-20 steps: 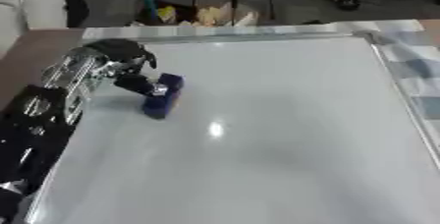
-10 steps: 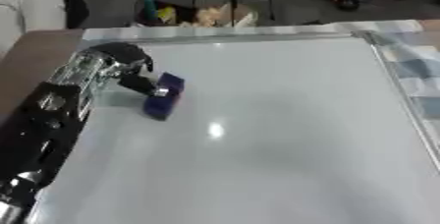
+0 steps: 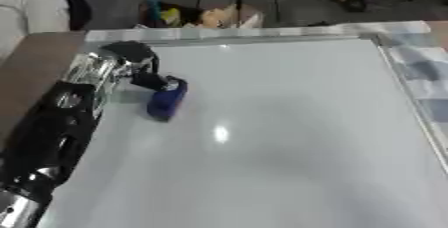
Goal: Wipe the whiteboard clean with a brush.
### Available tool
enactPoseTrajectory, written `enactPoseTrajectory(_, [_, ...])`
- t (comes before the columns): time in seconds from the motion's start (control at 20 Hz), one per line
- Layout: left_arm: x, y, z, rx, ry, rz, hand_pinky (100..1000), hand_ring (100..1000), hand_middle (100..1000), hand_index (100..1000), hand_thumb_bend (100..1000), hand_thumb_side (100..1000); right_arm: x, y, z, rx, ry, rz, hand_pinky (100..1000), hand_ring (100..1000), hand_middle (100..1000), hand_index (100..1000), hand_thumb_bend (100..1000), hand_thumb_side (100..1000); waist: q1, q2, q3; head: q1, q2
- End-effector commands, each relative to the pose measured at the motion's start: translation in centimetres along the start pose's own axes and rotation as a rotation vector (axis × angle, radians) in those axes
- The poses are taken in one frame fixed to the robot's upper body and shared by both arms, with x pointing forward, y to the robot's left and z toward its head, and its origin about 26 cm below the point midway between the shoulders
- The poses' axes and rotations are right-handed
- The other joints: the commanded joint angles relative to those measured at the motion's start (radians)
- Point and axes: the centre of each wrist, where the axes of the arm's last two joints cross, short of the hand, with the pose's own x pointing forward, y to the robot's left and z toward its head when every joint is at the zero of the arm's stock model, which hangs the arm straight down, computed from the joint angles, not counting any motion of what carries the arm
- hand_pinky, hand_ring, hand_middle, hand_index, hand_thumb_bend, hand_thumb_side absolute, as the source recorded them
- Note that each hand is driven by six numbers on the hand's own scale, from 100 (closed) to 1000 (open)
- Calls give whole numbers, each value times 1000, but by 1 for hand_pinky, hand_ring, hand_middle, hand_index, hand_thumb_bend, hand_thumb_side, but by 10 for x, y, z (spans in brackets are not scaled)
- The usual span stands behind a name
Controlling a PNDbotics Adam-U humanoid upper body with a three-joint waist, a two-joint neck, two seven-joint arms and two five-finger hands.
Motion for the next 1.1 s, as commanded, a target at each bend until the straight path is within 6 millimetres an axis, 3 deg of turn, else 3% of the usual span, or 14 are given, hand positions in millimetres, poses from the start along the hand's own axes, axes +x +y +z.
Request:
enactPoseTrajectory(0.05, [-5, 0, 0, -10, 23, -52, 366, 512, 509, 718, 533, 1000, 5, -1, -4, 1, -23, -6, 774, 858, 663, 787, 100, 872, -2, -20, 3, 0, 9])
enactPoseTrajectory(0.55, [0, 4, 0, -47, -22, -114, 370, 511, 505, 690, 543, 1000, 4, -1, -4, 0, -18, -8, 774, 858, 663, 787, 100, 871, -2, -31, 9, -5, 17])
enactPoseTrajectory(0.95, [2, 12, 4, -36, -63, -83, 344, 497, 491, 681, 454, 1000, 4, -1, -3, -4, -13, -10, 774, 857, 663, 787, 100, 869, -4, -44, 17, -14, 22])
enactPoseTrajectory(1.1, [1, 16, 6, -27, -63, -75, 351, 502, 496, 686, 473, 1000, 4, -1, -3, -5, -12, -11, 774, 856, 664, 787, 100, 868, -5, -49, 20, -16, 27])
